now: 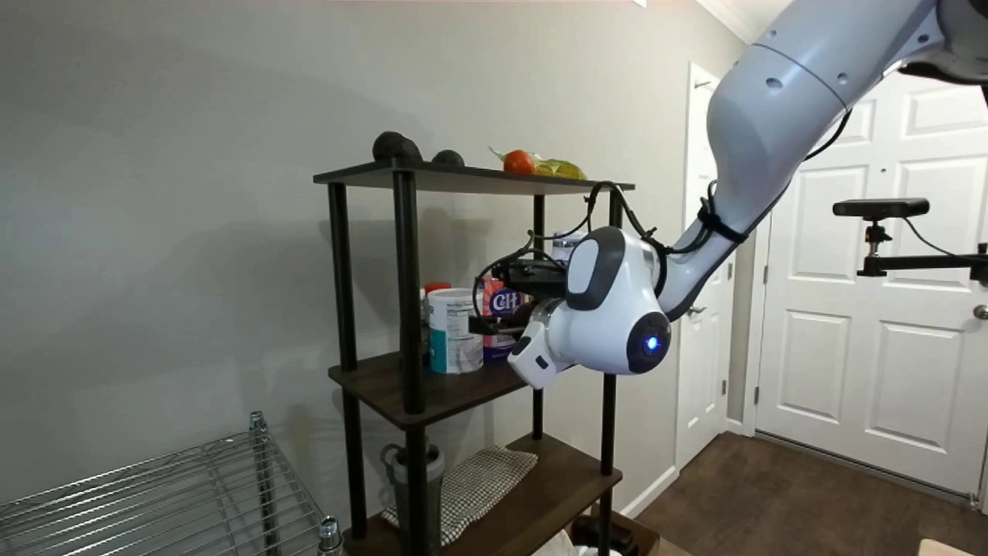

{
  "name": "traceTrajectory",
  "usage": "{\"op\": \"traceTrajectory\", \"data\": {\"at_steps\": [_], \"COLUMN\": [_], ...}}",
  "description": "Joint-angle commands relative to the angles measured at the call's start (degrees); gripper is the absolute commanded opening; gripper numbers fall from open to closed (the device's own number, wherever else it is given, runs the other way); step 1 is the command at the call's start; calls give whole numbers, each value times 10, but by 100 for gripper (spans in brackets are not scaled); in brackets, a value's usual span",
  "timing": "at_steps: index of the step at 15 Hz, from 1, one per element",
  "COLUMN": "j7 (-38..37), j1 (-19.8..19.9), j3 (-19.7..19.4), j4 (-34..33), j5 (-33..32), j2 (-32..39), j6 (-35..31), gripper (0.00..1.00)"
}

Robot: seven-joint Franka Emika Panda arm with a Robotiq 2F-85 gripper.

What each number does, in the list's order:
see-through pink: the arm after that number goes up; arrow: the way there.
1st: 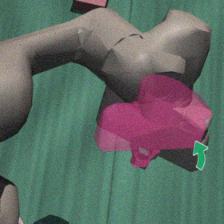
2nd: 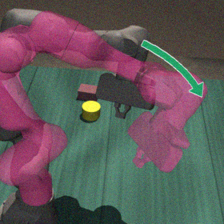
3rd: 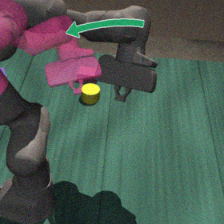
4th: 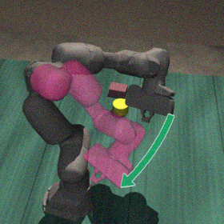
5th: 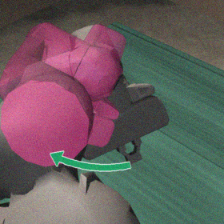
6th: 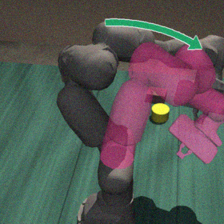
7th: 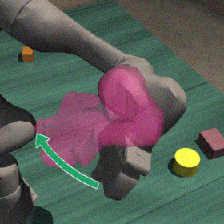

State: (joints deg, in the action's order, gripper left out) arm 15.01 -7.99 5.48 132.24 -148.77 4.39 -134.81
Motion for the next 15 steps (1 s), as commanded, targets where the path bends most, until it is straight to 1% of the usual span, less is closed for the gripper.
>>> {"op": "traceTrajectory", "data": {"at_steps": [1, 6, 11, 15], "j7": [2, 10, 18, 40], "j1": [25, 34, 31, 24], "j3": [-17, -24, -20, -12], "j4": [2, 0, -2, -6], "j5": [9, 13, 17, 24], "j2": [2, 6, 11, 16], "j6": [17, 34, 43, 55], "gripper": [100, 100, 100, 100]}}
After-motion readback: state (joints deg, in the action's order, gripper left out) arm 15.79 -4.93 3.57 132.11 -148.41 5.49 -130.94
